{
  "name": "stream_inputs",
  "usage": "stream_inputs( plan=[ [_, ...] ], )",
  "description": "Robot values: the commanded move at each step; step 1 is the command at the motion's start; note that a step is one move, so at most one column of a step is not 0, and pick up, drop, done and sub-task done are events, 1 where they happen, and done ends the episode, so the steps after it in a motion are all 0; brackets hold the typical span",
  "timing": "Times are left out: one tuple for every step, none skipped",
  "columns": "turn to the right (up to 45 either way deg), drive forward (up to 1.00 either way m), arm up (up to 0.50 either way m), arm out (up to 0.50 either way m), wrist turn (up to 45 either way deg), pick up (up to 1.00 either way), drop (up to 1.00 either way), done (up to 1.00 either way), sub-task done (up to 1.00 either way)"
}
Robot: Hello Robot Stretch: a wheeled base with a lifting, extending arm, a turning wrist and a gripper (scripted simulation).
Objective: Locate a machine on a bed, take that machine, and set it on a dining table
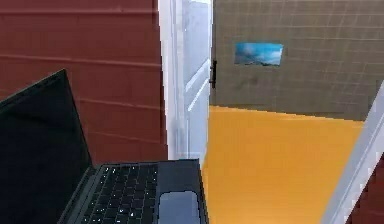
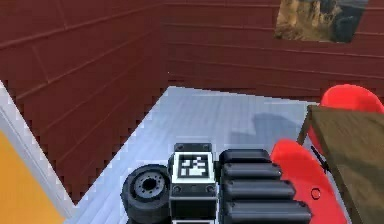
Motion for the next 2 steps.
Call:
stream_inputs(
  plan=[
    [-3.0, 0.0, 0.0, 0.0, 0.0, 0.0, 0.0, 0.0, 0.0],
    [45.0, 0.0, 0.0, 0.0, 0.0, 0.0, 0.0, 0.0, 0.0]
  ],
)
